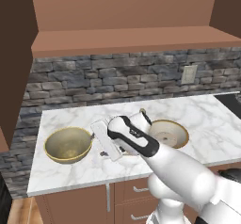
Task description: Pick both bowls and place them on the counter. Then place the mushroom in one bowl and place the cream cheese stick in the other bowl.
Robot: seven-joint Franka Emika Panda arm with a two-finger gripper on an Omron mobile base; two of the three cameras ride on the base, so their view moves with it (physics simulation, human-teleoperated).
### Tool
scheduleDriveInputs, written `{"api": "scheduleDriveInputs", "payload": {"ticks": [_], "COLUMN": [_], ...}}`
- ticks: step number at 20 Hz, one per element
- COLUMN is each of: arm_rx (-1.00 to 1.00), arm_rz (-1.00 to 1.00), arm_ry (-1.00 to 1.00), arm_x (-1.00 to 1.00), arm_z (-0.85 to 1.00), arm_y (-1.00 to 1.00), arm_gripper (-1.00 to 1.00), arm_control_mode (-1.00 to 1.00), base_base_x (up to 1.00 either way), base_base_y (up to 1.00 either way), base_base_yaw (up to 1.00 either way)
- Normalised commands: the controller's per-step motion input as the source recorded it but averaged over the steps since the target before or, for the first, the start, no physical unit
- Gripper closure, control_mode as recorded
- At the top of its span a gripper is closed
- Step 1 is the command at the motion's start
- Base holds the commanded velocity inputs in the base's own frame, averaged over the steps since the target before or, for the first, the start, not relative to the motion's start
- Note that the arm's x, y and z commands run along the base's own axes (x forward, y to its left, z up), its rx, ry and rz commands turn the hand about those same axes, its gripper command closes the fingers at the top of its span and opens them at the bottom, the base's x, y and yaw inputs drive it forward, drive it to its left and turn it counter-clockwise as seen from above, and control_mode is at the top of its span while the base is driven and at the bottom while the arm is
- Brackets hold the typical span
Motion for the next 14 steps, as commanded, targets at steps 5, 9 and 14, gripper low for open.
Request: {"api": "scheduleDriveInputs", "payload": {"ticks": [5, 9, 14], "arm_rx": [-0.1, -0.15, -0.18], "arm_rz": [-0.05, -0.03, 0.0], "arm_ry": [0.07, 0.05, 0.0], "arm_x": [-0.09, -0.03, 0.0], "arm_z": [0.33, 0.16, 0.12], "arm_y": [-0.54, -0.43, -0.4], "arm_gripper": [-1.0, -1.0, -1.0], "arm_control_mode": [-1.0, -1.0, -1.0], "base_base_x": [0.0, 0.0, 0.0], "base_base_y": [0.0, 0.0, 0.0], "base_base_yaw": [0.0, 0.0, 0.0]}}
